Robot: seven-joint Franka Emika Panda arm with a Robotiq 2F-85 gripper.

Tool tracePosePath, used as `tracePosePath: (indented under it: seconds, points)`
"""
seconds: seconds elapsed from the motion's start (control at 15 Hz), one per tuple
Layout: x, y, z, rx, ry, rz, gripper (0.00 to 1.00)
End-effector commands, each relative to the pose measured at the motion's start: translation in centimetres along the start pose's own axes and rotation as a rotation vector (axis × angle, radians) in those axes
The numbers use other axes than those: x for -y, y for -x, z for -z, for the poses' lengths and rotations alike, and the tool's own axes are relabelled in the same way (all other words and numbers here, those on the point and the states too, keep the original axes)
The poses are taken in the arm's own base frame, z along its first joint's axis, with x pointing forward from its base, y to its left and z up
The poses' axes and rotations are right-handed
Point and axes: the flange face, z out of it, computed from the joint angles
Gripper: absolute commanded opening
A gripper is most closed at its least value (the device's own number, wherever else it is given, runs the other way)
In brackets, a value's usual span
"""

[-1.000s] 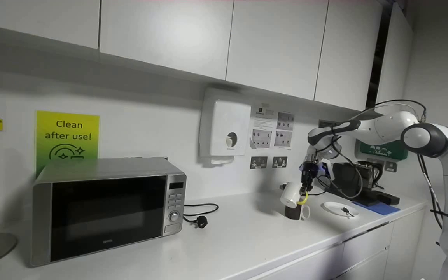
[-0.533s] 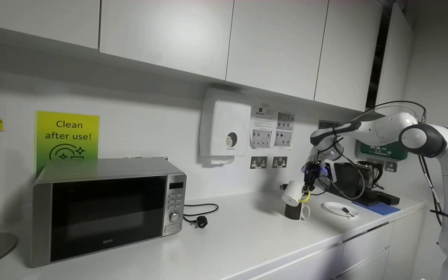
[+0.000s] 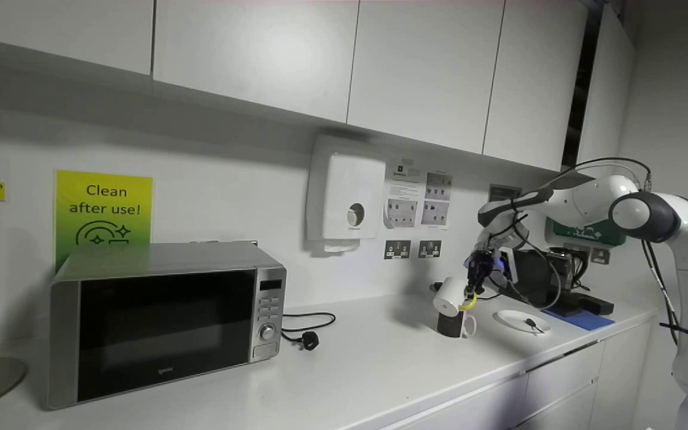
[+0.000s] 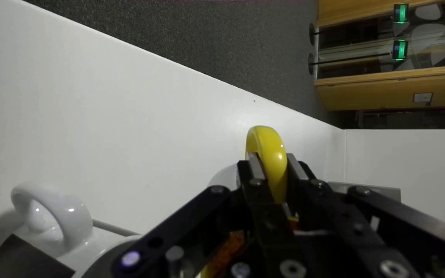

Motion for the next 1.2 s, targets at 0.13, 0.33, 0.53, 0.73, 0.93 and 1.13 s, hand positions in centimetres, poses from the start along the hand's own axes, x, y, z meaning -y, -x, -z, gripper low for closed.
tracePosePath:
  seconds: [0.13,0.33,0.53,0.73,0.93,1.13]
  points:
    - [-0.2,0.5,1.5,-0.005,-0.094,0.032,0.05]
    - [-0.9,0.5,1.7,-0.006,-0.123,0.029,0.05]
    - [-1.6,0.6,1.8,-0.001,-0.159,0.029,0.05]
    - [-1.9,0.5,1.7,0.008,-0.195,0.03,0.05]
    - [-2.2,0.2,1.4,0.011,-0.224,0.026,0.05]
    - [-2.5,0.1,1.3,0.008,-0.252,0.024,0.05]
